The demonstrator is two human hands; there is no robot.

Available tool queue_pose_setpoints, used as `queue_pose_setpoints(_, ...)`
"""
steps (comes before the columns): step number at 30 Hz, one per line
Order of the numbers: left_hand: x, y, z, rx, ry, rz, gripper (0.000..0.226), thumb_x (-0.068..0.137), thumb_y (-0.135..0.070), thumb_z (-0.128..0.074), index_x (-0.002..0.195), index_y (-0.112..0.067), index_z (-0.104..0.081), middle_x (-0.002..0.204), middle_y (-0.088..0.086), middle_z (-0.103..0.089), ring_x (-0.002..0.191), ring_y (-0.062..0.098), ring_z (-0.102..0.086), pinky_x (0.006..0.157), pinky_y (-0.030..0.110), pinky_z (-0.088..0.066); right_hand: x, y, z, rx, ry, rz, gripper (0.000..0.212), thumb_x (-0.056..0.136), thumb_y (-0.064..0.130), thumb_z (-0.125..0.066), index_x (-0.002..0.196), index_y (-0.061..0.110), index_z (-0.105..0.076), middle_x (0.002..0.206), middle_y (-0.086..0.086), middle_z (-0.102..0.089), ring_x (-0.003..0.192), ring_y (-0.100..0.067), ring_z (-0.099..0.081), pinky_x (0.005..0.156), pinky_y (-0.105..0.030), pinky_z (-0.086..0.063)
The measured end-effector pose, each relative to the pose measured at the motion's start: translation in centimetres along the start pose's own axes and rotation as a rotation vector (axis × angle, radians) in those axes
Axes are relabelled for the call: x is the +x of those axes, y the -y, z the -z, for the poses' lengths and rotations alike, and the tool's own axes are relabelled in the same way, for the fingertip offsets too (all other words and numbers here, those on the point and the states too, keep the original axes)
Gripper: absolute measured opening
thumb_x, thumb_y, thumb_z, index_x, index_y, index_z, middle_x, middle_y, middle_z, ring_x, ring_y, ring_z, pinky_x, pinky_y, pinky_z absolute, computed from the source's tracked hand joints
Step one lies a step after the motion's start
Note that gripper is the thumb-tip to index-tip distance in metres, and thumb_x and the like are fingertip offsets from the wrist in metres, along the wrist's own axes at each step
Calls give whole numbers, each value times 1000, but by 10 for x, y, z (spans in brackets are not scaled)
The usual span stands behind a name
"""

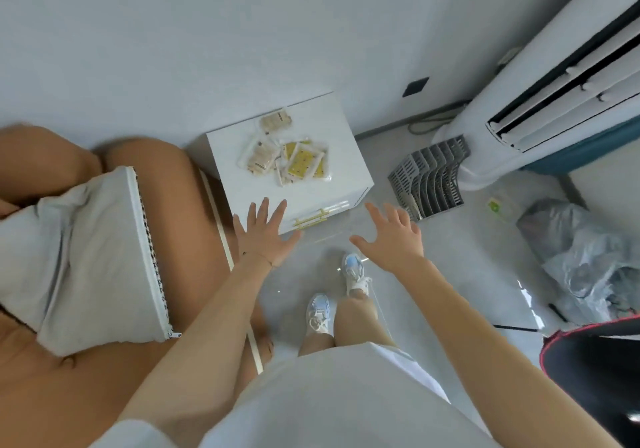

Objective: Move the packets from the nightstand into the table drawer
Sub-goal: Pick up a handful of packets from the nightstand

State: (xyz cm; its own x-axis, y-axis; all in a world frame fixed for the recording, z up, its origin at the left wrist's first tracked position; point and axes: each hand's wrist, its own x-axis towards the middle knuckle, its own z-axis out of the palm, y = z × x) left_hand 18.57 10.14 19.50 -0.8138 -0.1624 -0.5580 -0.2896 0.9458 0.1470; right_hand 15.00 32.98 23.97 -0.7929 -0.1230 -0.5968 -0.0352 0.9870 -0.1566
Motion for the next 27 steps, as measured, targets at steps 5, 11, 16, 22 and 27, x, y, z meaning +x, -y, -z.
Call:
queue_pose_setpoints(5, 55, 1, 20, -101, -1, 128, 70, 91, -64, -32, 150, -38, -4, 160, -2, 6, 147, 21, 10, 116, 51, 9, 88, 16, 32, -84, 19, 98, 78, 89, 61, -43, 152, 35, -4, 159, -4, -12, 147, -26, -6, 114, -44, -18)
queue_pose_setpoints(11, 107, 0, 35, -180, -14, 270, 70, 91, -62, -35, 150, -34, -10, 160, 0, 4, 147, 20, 6, 117, 51, 4, 167, 31, 57, -139, 97, 181, 79, 90, 60, -44, 153, 33, -5, 160, -5, -10, 147, -28, -8, 113, -45, -20)
queue_pose_setpoints(16, 154, 9, 25, -333, 8, 415, 69, 91, -61, -36, 150, -34, -12, 160, -1, 3, 147, 18, 4, 117, 51, 4, 220, 37, 47, -163, 150, 193, 81, 89, 61, -46, 152, 31, -5, 160, -5, -10, 146, -27, -10, 113, -45, -22)
queue_pose_setpoints(22, 222, 37, -12, -391, 16, 503, 69, 92, -58, -36, 150, -34, -8, 160, 0, 7, 147, 19, 5, 117, 48, 4, 294, 45, 10, -131, 159, 188, 89, 83, 60, -58, 152, 32, -8, 159, -4, -13, 145, -27, -14, 111, -43, -27)
queue_pose_setpoints(27, 291, 64, -55, -391, -54, 456, 67, 96, -47, -38, 151, -26, -6, 160, 4, 2, 147, 23, 1, 117, 51, -1, 360, 51, -34, 64, 100, 116, 90, 82, 58, -62, 152, 30, -14, 159, 1, -18, 145, -22, -19, 112, -41, -29)
